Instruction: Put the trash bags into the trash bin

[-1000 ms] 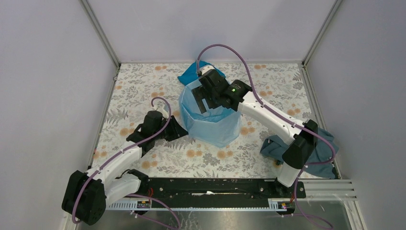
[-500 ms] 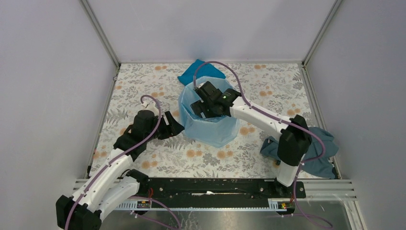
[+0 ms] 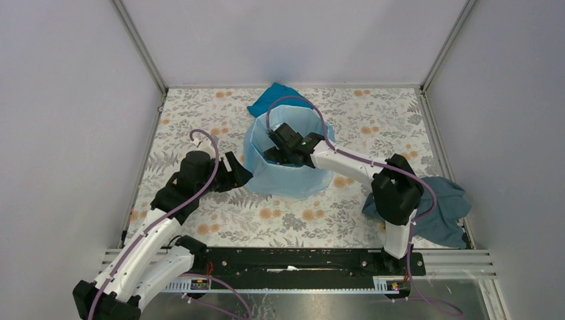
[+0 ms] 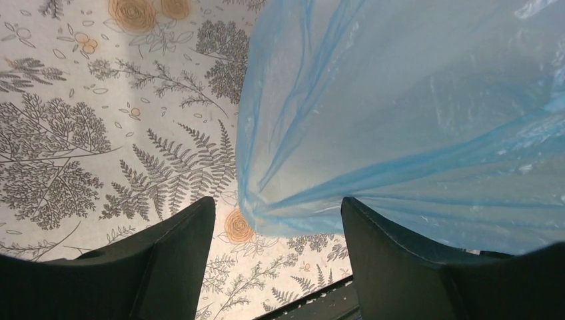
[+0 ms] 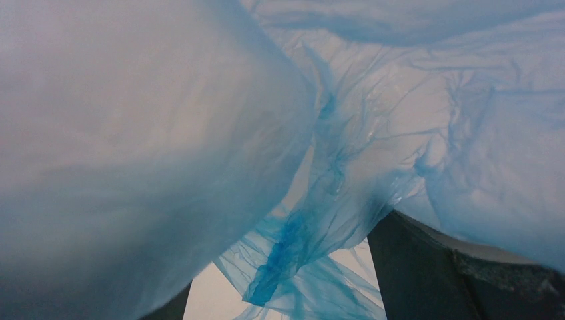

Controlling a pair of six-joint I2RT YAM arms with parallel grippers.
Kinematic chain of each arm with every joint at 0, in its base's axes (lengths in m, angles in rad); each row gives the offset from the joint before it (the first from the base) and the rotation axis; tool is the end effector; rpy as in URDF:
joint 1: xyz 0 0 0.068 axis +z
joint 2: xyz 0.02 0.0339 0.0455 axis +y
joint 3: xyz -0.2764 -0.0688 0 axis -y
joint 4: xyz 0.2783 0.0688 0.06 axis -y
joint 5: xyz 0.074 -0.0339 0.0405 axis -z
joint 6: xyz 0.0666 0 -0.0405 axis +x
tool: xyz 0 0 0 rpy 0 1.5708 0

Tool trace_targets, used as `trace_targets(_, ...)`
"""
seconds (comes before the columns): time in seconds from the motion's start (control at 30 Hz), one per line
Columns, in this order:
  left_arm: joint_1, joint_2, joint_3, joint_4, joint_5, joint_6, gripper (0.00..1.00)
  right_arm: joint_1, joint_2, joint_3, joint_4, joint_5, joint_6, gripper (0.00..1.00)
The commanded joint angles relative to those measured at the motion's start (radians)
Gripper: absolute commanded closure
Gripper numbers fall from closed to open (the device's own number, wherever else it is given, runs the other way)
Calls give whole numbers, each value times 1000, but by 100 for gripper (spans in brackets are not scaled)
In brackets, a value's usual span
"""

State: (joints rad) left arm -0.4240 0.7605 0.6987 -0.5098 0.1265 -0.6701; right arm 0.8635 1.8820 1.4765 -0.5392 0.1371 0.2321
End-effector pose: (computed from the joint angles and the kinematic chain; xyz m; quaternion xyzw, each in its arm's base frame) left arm 0.1962 -0.0978 0.2709 -0.0775 0.8731 -0.2961 0.3795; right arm 0.3098 0.3483 0.2085 -0.2746 0.9088 0.1044 0.2962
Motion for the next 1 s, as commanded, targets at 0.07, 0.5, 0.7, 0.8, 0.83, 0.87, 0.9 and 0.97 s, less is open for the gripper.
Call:
trace_targets(0.07,-2,-23,68,-15,-28,37,26,-3,-3,-35,64,6,6,7)
trace_targets(0.5,-2,36,2,85,81,10,29,-3,-113,88,-50,64,22,1)
trace_targets(0.7,-2,97,-30,162,100,9,33,-3,-116,112,-52,68,27,0)
trace_targets(0.8,-2,126,-38,187,87,20,34,-3,-124,148,-63,75,27,0)
trace_targets(0.83,-2,136,-40,198,89,21,34,-3,-129,159,-65,76,25,0)
trace_targets(0.87,-2,146,-44,211,94,18,34,-4,-136,168,-68,73,23,0)
trace_targets(0.9,-2,155,-45,223,98,16,35,-4,-143,174,-67,70,21,0)
trace_targets(0.97,-2,171,-45,243,103,13,35,-4,-153,174,-53,66,17,0)
